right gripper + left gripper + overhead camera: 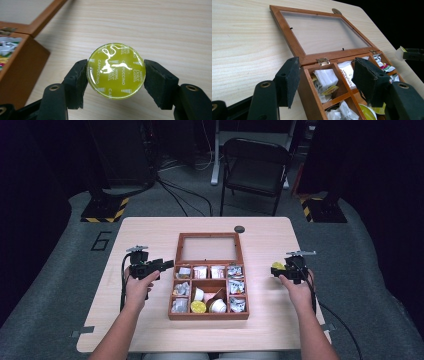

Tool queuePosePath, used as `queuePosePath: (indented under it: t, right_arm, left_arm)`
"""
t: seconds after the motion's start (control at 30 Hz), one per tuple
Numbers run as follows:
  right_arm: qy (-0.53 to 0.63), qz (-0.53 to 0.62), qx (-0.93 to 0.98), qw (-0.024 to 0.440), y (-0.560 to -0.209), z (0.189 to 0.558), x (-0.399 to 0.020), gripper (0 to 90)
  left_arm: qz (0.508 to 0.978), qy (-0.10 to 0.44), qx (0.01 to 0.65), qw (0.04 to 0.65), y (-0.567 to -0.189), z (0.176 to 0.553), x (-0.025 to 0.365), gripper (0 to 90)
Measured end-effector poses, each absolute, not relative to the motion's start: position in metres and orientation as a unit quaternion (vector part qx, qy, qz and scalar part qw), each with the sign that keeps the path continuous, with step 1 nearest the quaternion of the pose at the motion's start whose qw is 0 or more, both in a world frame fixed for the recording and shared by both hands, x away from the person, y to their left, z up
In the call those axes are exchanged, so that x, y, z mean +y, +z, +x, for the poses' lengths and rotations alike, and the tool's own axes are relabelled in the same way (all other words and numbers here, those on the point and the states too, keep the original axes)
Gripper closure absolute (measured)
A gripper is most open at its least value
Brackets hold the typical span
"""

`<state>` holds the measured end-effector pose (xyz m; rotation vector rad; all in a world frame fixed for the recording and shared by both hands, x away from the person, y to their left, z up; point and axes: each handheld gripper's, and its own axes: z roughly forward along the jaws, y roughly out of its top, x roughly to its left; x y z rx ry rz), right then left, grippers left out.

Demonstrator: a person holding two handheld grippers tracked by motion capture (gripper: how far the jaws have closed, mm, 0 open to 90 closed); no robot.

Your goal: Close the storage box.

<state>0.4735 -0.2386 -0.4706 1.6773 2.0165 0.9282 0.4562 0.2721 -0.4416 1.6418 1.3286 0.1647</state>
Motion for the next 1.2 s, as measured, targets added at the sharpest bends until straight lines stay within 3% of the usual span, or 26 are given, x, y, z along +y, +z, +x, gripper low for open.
queuePosePath:
  t: [0.37, 0.73, 0.9, 1.2]
  right_arm:
    - [0.293, 0.628, 0.693, 0.199, -0.484, 0.475, -0.264, 37.4]
    - [0.279, 0.631, 0.694, 0.208, -0.491, 0.473, -0.264, 37.0]
    - [0.273, 0.628, 0.7, 0.204, -0.495, 0.475, -0.264, 31.6]
    - [0.286, 0.632, 0.687, 0.215, -0.487, 0.472, -0.264, 30.6]
  left_arm:
    - [0.672, 0.066, 0.553, 0.488, -0.443, 0.456, 0.274, 38.2]
    - [0.674, 0.063, 0.553, 0.486, -0.447, 0.459, 0.275, 38.2]
    - [0.673, 0.064, 0.557, 0.483, -0.447, 0.459, 0.275, 38.1]
    - [0.675, 0.067, 0.557, 0.479, -0.448, 0.46, 0.274, 37.9]
